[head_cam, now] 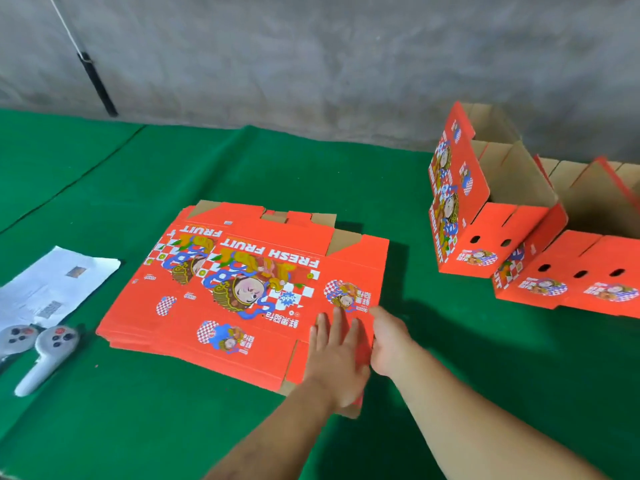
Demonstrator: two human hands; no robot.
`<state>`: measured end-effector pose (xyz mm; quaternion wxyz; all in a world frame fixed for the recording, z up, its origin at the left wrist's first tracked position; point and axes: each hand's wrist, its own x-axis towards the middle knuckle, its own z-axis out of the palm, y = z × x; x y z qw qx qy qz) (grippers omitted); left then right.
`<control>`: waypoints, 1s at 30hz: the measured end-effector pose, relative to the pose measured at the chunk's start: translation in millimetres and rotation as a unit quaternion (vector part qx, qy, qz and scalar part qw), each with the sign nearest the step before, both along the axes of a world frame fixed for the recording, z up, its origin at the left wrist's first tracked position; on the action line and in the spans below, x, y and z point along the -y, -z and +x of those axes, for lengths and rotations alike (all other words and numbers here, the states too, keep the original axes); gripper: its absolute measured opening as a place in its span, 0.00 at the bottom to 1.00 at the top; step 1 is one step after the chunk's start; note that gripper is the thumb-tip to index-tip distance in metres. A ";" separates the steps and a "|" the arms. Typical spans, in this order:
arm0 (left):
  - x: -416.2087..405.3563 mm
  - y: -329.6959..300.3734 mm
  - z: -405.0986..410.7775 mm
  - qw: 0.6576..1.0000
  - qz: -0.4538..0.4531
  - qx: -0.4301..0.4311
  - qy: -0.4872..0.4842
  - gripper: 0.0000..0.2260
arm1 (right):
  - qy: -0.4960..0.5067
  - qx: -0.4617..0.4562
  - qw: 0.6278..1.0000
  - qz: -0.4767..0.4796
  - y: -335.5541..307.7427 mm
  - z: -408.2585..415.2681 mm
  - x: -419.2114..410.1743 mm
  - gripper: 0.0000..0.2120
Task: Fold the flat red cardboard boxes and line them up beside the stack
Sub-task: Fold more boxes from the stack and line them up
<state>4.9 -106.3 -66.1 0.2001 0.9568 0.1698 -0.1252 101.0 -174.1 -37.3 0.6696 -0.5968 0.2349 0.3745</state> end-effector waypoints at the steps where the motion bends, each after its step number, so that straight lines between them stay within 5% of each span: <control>1: 11.8 -1.3 -1.8 1.000 -0.019 0.004 0.020 0.36 | 0.018 -0.014 1.000 -0.004 0.8 6.7 8.8 0.11; 4: 31.5 -11.5 -6.3 0.989 -0.126 0.056 0.060 0.35 | 0.053 -0.012 0.997 -0.049 2.4 22.0 36.8 0.16; 8: 23.5 -48.9 -12.0 0.899 -0.362 0.245 -0.015 0.22 | 0.083 0.058 0.987 -0.127 7.3 32.1 93.2 0.18; 11: -28.3 -50.5 -14.4 0.880 -0.260 0.363 -0.160 0.19 | 0.101 0.072 0.982 -0.145 15.6 34.2 141.5 0.18; 14: -89.0 -29.2 -25.1 0.914 -0.106 0.283 -0.271 0.28 | 0.125 0.085 0.978 -0.145 22.6 32.5 170.8 0.16; 19: -123.5 23.5 -45.4 0.988 0.043 0.116 -0.091 0.23 | 0.142 0.090 0.974 -0.154 34.8 28.1 198.2 0.21; 23: -145.7 25.9 -39.9 0.987 0.137 0.075 -0.045 0.25 | 0.173 0.080 0.973 -0.129 34.8 26.5 212.8 0.21; 27: -181.6 16.5 -36.6 0.983 0.178 0.032 -0.012 0.40 | 0.224 0.069 0.969 -0.077 29.4 30.8 225.0 0.15; 30: -196.1 9.0 -19.5 0.983 0.181 -0.025 -0.028 0.33 | 0.251 0.067 0.964 -0.054 23.1 34.9 229.6 0.11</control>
